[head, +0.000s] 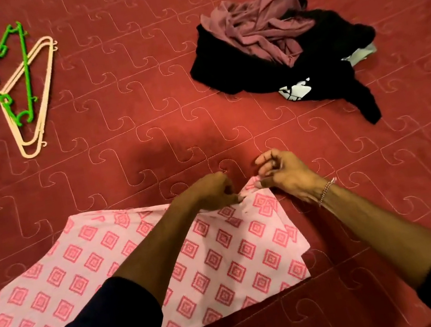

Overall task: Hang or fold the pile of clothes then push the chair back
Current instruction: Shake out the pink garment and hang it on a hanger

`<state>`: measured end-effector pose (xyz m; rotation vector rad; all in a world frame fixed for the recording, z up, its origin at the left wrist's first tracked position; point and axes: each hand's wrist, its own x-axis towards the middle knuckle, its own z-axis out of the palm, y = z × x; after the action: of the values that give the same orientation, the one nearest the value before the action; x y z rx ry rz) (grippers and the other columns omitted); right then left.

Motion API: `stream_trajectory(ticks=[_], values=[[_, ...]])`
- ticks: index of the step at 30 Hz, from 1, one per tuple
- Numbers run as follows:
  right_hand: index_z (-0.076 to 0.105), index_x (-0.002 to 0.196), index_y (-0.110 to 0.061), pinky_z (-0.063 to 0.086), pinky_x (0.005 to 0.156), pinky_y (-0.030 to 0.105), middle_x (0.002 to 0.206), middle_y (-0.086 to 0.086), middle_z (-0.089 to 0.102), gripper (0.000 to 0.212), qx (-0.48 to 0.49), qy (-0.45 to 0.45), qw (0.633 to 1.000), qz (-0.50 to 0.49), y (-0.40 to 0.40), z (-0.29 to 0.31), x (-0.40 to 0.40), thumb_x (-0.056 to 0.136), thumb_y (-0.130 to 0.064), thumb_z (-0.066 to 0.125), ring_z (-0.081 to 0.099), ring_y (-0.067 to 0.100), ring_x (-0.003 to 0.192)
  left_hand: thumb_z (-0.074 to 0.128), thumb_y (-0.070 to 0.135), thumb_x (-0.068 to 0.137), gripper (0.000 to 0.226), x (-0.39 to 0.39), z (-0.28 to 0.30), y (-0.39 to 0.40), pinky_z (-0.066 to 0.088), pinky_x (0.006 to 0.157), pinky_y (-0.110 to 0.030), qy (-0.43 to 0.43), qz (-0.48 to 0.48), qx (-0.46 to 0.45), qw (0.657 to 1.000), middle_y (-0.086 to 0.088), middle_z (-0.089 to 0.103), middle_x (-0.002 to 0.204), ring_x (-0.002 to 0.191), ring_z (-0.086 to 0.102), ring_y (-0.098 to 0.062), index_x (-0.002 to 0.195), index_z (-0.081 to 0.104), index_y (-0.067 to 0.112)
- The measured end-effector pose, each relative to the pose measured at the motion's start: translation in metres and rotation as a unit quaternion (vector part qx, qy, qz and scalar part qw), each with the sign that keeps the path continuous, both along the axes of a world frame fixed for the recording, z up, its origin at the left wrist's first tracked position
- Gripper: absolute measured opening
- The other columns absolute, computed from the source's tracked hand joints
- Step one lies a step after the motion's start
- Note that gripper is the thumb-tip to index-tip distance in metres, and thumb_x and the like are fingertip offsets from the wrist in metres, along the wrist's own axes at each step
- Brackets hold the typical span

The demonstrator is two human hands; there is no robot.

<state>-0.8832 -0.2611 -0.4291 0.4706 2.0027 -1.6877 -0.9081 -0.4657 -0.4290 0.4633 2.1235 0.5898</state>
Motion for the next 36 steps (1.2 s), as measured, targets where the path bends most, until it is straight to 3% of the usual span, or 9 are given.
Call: stream_trajectory(ticks=[7, 12, 14, 16, 20, 24, 29, 32, 36], values=[[0.061, 0.094, -0.011, 0.054, 0.072, 0.021, 0.085, 0.002, 0.059, 0.043, 0.008, 0.049, 0.996, -0.069, 0.01, -0.012, 0.006, 0.074, 0.026, 0.069, 0.055, 0.012, 0.073, 0.07, 0.014, 0.09, 0.019, -0.004, 0.002, 0.014, 0.056, 0.066, -0.023, 0.048, 0.161, 0.072, 0.983, 0.002, 0.064, 0.095, 0.081, 0.066, -0.014, 0.107, 0.061, 0.011], [0.063, 0.088, -0.019, 0.054, 0.071, 0.021, 0.085, -0.002, 0.066, 0.024, 0.258, 0.122, 0.955, -0.078, 0.008, -0.026, 0.01, 0.081, 0.002, 0.073, 0.065, 0.015, 0.078, 0.071, 0.02, 0.09, 0.007, 0.004, -0.013, 0.027, 0.058, 0.075, -0.035, 0.181, 0.191, 0.03, 0.964, 0.005, 0.068, 0.092, 0.079, 0.063, -0.01, 0.089, 0.065, 0.022], [0.065, 0.094, -0.017, 0.048, 0.071, 0.017, 0.091, -0.003, 0.064, 0.01, 0.294, 0.195, 0.935, -0.032, 0.005, -0.024, 0.02, 0.088, -0.017, 0.074, 0.06, 0.012, 0.082, 0.073, 0.026, 0.089, 0.011, 0.011, -0.015, 0.032, 0.055, 0.078, -0.034, 0.248, 0.189, 0.012, 0.95, 0.007, 0.063, 0.095, 0.086, 0.058, -0.011, 0.092, 0.063, 0.022], [0.067, 0.107, -0.02, 0.045, 0.077, 0.023, 0.1, -0.004, 0.058, 0.02, 0.288, 0.238, 0.923, 0.094, 0.003, -0.021, 0.031, 0.093, -0.033, 0.069, 0.052, 0.012, 0.09, 0.076, 0.032, 0.086, 0.025, 0.016, -0.016, 0.032, 0.053, 0.074, -0.033, 0.276, 0.227, 0.012, 0.934, 0.006, 0.061, 0.093, 0.084, 0.058, -0.014, 0.097, 0.056, 0.02], [0.066, 0.119, -0.027, 0.033, 0.082, 0.029, 0.111, -0.007, 0.047, 0.031, 0.363, 0.246, 0.855, 0.278, 0.006, -0.028, 0.044, 0.092, -0.042, 0.066, 0.036, 0.012, 0.101, 0.066, 0.042, 0.093, 0.025, 0.026, -0.017, 0.016, 0.053, 0.063, -0.031, 0.235, 0.2, 0.03, 0.951, 0.004, 0.065, 0.077, 0.068, 0.062, -0.012, 0.091, 0.062, 0.018], [0.065, 0.099, -0.022, 0.032, 0.076, 0.029, 0.099, -0.008, 0.052, 0.017, 0.319, 0.205, 0.895, 0.234, 0.004, -0.015, 0.037, 0.092, -0.036, 0.069, 0.042, 0.013, 0.094, 0.062, 0.047, 0.093, 0.03, 0.041, -0.011, -0.008, 0.048, 0.074, -0.032, 0.213, 0.1, 0.024, 0.972, 0.006, 0.06, 0.088, 0.086, 0.052, -0.012, 0.104, 0.069, 0.02], [0.055, 0.089, -0.02, 0.049, 0.05, 0.034, 0.072, 0.001, 0.069, 0.015, 0.162, 0.115, 0.964, 0.176, 0.009, 0.003, 0.029, 0.095, -0.016, 0.068, 0.062, 0.012, 0.058, 0.062, 0.039, 0.095, 0.024, 0.042, -0.004, -0.025, 0.048, 0.08, -0.033, 0.216, 0.1, 0.004, 0.971, 0.005, 0.053, 0.093, 0.089, 0.05, -0.013, 0.105, 0.068, 0.019], [0.055, 0.094, -0.012, 0.052, 0.051, 0.035, 0.073, 0.001, 0.067, 0.013, 0.164, 0.122, 0.971, 0.121, 0.005, 0.004, 0.019, 0.095, -0.015, 0.068, 0.066, 0.009, 0.058, 0.061, 0.034, 0.097, 0.017, 0.037, -0.006, -0.027, 0.042, 0.077, -0.029, 0.217, 0.128, 0.015, 0.968, 0.009, 0.05, 0.084, 0.085, 0.049, -0.01, 0.1, 0.066, 0.018], [0.054, 0.097, -0.011, 0.05, 0.051, 0.016, 0.077, -0.005, 0.065, 0.009, 0.259, 0.166, 0.948, 0.086, -0.007, -0.004, 0.008, 0.098, -0.014, 0.062, 0.065, 0.01, 0.064, 0.059, 0.034, 0.099, 0.017, 0.033, -0.013, -0.022, 0.046, 0.087, -0.037, 0.255, 0.183, 0.018, 0.949, 0.01, 0.056, 0.084, 0.086, 0.052, -0.012, 0.1, 0.067, 0.018]])
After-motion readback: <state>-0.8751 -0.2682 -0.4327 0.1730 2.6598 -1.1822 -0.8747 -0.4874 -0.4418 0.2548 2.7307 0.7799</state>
